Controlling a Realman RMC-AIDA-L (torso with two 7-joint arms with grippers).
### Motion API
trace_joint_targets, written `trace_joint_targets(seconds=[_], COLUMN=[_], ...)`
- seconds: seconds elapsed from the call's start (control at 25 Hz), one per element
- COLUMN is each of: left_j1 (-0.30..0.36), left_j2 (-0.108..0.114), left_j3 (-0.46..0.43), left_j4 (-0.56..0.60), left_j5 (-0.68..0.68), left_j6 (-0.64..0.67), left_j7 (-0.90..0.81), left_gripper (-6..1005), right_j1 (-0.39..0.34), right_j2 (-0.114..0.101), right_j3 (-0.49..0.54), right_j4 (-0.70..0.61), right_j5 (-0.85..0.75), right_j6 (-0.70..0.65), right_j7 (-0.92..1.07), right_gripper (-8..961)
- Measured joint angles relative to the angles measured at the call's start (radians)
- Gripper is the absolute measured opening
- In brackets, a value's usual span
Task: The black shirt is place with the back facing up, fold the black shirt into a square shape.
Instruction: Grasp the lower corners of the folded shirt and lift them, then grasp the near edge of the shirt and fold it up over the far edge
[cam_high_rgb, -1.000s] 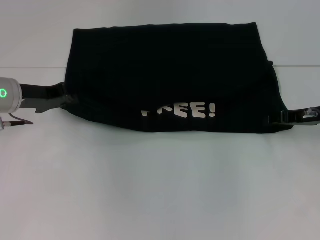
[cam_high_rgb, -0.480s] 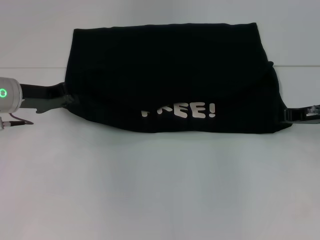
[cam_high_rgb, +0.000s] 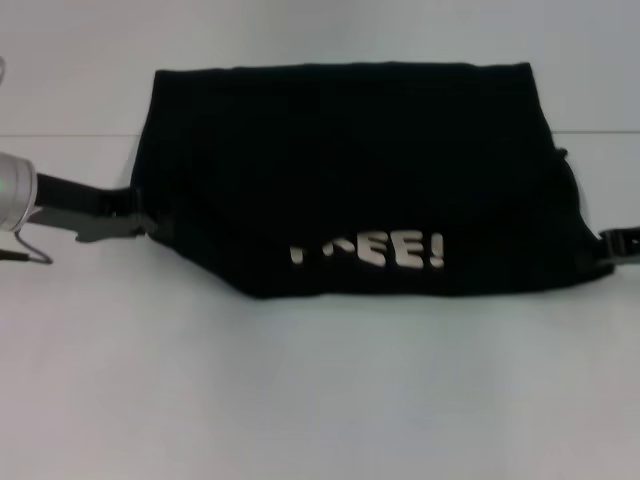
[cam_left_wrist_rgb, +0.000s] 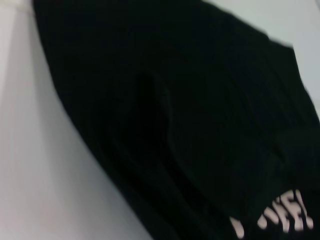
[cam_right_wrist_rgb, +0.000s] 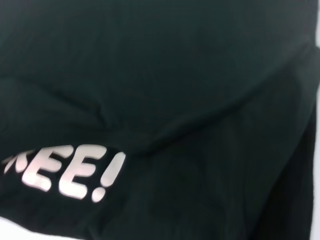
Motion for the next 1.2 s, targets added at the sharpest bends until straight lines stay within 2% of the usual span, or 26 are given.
trace_joint_targets(seconds=[0.28, 0.52, 0.6, 0.76, 1.2], left_j1=[0.018, 0.061, 0.081, 0.103, 0.112], left_j2=[0.009, -0.015, -0.029, -0.04, -0.036], left_j3=[0.001, 0.036, 0.064, 0.078, 0.067], left_j4=[0.061, 0.076, 0.091, 0.109, 0.115], left_j5=[0.106, 0.187, 0.212, 0.247, 0.269], left_j6=[0.303, 0.487, 0.513, 0.518, 0.5], left_j7=[0.06, 0.125, 0.134, 0.135, 0.128], left_gripper=[-2, -2, -1, -1, -2], right_j1=[-0.05, -0.092, -0.109, -0.119, -0.128], right_j2=[-0.013, -0.009, -0.008, -0.008, -0.024], right_j3=[0.005, 0.001, 0.005, 0.006, 0.01], right_j4=[-0.118, -0.132, -0.132, -0.132, -0.132], right_j5=[-0.113, -0.134, -0.135, -0.135, -0.135], right_j6=[-0.354, -0.458, -0.504, -0.523, -0.522], right_j7=[-0.002, -0.022, -0.04, -0.048, -0.051], right_gripper=[41, 41, 41, 42, 41])
